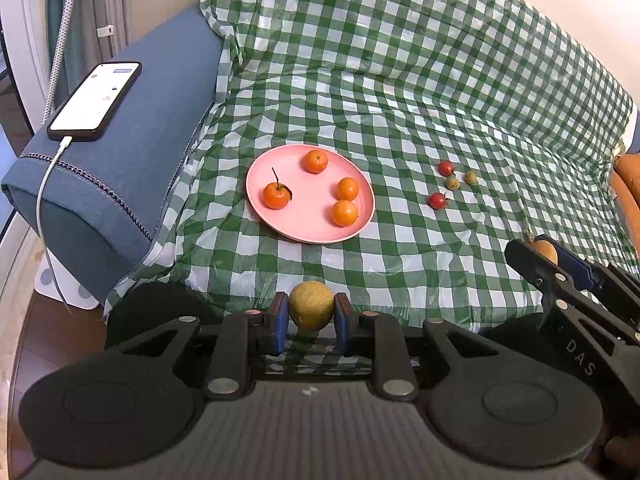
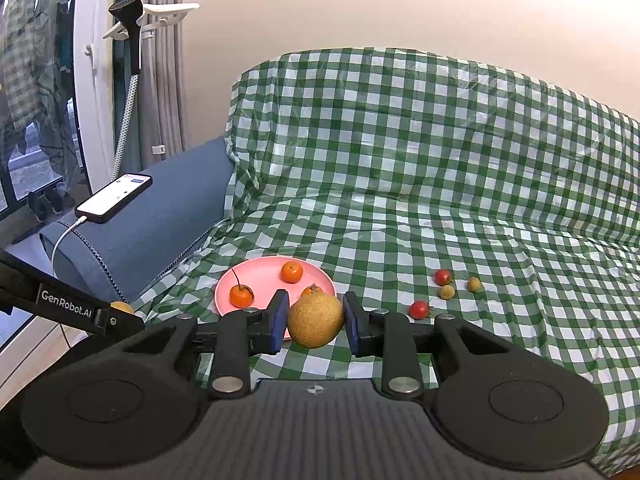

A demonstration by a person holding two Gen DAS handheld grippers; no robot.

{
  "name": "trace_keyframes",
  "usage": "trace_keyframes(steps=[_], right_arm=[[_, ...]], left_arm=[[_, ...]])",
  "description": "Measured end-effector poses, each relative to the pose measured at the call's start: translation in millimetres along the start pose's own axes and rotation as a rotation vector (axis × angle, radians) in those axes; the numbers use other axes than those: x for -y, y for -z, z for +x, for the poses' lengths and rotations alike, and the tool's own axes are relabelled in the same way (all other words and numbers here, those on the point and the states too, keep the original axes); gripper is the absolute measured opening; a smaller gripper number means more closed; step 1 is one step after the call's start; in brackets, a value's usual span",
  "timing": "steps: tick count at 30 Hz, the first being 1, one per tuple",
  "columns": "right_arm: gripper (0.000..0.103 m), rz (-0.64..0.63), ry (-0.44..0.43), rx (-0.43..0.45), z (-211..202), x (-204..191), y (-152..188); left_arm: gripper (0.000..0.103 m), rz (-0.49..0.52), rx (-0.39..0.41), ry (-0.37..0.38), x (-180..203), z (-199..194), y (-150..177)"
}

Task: Organize fruits
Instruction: 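Carry both held yellow-green fruits over to the pink plate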

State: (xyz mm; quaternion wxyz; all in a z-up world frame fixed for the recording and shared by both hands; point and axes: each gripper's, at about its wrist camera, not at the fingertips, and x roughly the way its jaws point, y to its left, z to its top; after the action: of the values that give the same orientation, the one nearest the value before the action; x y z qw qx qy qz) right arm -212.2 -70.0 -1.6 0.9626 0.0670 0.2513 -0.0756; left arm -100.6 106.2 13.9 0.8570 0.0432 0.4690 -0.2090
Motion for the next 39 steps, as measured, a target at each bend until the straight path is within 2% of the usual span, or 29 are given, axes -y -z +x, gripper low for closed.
trace_keyframes(steps=[13,25,32,39], right_arm=[[0.03,0.005,0.0,-0.017,-1.3,15.9,4.4],[0.03,-0.012,0.006,-0.037,20.4,24.9,3.4],[0.03,-0.024,0.011,-0.051,40.1,28.1,-1.2],[0.03,-0.007,0.022,-0.083,76.4,31.7,-9.5]], left_arm=[[0.027,-0.015,0.006,-0.02,-4.4,8.5,-7.3],[0.027,-0.047,-0.006,-0.022,-15.5,24.4,-22.3],[0.027,-0.064,-0.011,-0.026,-21.8,38.7,-38.8],[0.027,-0.07,-0.032,-0.028,-21.5,66.8,-59.9]])
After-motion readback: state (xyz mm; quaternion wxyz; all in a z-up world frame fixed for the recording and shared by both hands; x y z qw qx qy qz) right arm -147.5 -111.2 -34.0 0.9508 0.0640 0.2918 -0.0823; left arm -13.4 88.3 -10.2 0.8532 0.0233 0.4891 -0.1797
